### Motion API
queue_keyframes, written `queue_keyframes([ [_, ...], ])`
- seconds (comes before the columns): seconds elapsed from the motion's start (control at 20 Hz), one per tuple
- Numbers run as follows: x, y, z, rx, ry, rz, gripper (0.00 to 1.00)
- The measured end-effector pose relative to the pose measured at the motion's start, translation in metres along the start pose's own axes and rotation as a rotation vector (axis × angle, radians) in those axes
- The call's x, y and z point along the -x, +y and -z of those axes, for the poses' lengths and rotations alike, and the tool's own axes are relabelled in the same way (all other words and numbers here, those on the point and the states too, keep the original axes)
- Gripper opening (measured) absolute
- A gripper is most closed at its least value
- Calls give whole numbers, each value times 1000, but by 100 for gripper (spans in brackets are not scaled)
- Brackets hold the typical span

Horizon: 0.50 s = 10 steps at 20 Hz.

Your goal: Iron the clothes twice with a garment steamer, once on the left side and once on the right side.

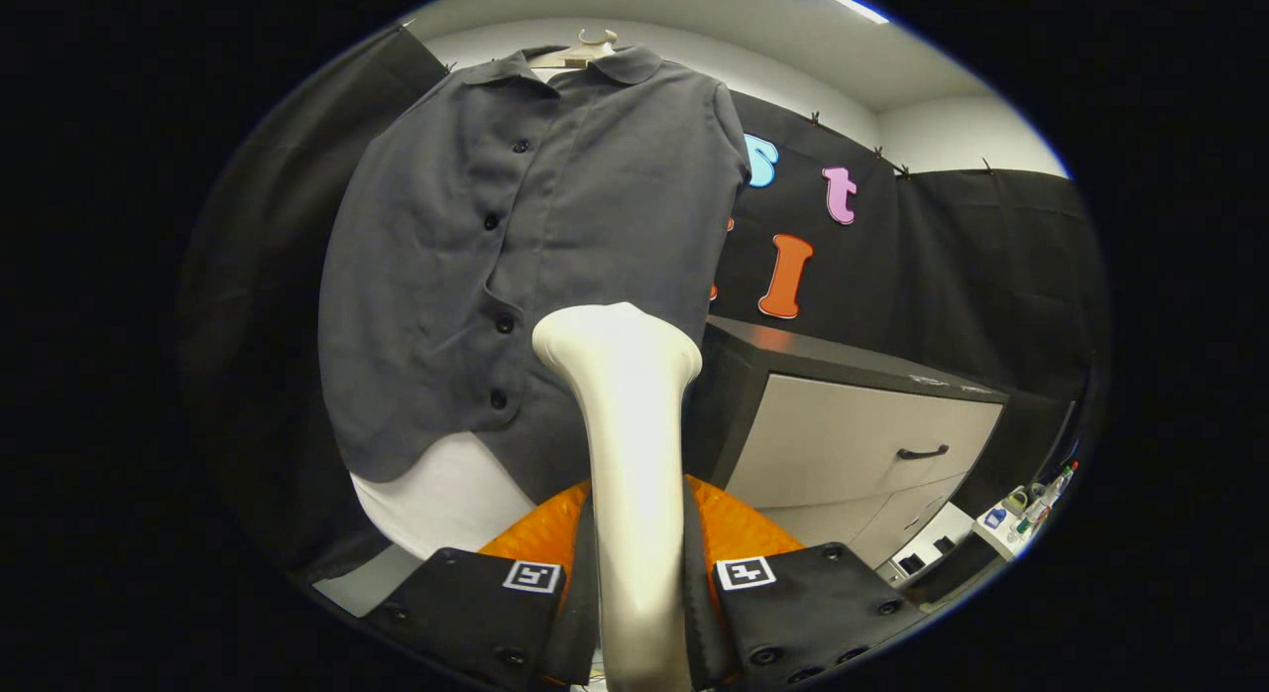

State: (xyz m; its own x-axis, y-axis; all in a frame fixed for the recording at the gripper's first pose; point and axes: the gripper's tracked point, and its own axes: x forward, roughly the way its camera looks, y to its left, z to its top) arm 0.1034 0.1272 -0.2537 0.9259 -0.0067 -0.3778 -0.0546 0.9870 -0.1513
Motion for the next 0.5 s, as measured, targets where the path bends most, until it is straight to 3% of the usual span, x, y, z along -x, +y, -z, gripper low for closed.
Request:
queue_keyframes([
  [0.5,6,8,42,9,88,-23,43],
])
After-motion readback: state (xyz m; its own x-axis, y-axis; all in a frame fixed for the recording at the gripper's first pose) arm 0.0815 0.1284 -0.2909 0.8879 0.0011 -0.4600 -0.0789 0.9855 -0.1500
